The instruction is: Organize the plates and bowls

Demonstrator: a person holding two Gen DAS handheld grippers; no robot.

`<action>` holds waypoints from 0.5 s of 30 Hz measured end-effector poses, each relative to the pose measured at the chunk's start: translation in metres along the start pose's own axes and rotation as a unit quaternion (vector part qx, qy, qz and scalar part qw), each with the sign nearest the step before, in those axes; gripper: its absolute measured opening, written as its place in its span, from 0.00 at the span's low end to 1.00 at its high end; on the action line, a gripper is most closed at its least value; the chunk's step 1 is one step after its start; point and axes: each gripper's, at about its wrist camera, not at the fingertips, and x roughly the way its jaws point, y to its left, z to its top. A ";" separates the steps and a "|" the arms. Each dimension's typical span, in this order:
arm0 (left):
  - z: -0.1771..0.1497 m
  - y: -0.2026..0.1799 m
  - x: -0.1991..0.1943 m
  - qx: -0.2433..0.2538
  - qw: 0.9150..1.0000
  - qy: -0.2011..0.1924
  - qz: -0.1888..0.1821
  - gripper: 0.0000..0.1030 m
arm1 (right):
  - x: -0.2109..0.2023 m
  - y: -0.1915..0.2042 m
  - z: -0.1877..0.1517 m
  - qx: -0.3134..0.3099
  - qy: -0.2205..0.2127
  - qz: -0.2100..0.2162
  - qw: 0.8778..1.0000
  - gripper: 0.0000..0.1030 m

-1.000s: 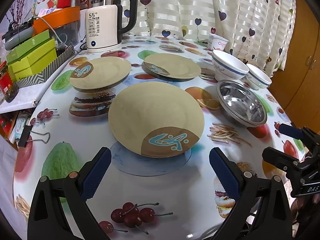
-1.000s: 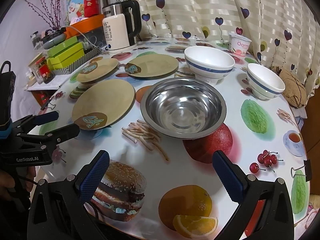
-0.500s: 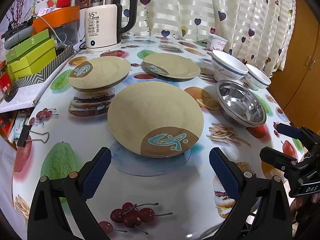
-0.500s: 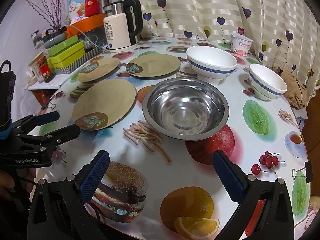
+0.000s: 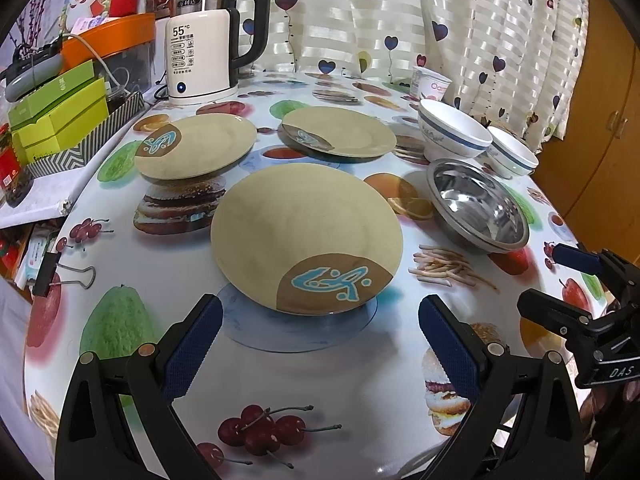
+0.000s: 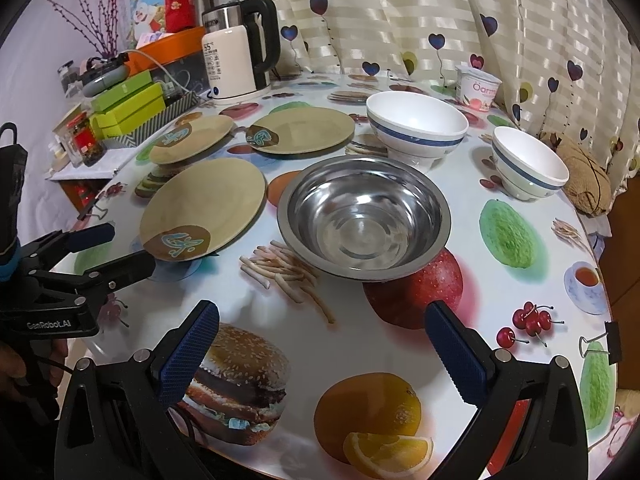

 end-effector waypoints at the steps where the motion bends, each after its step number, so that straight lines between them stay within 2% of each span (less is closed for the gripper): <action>1: 0.000 0.000 0.000 0.001 1.000 0.000 -0.001 0.96 | 0.000 -0.001 0.000 0.000 0.000 -0.001 1.000 1.00; 15: 0.002 0.000 0.000 -0.001 1.000 0.003 -0.006 0.96 | -0.001 -0.004 0.001 0.000 0.001 0.000 1.000 1.00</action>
